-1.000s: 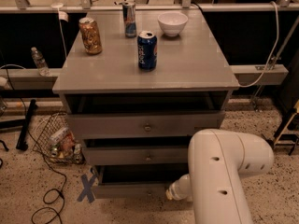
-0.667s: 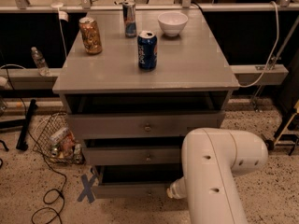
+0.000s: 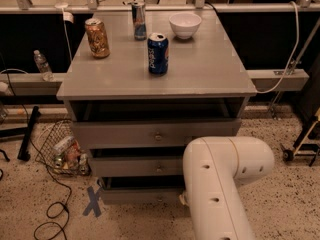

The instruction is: Close bottom drawer

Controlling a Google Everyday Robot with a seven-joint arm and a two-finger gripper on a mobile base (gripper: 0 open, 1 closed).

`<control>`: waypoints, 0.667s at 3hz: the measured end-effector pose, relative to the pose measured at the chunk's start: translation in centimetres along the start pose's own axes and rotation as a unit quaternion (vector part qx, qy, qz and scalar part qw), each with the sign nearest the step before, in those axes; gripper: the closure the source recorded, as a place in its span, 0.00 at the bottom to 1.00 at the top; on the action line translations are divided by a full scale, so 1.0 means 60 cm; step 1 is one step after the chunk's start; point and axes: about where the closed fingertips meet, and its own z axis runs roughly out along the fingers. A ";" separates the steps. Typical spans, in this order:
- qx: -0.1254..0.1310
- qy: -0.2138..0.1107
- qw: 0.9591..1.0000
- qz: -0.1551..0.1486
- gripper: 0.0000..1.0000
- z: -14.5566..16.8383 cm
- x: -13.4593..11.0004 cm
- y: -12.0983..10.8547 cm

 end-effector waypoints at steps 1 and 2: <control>0.020 -0.047 0.999 -0.004 1.00 0.009 -0.040 -0.023; 0.027 -0.078 0.997 -0.006 1.00 0.012 -0.063 -0.032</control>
Offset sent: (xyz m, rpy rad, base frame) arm 0.0951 -0.0040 0.0252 0.0518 -0.4030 -0.0733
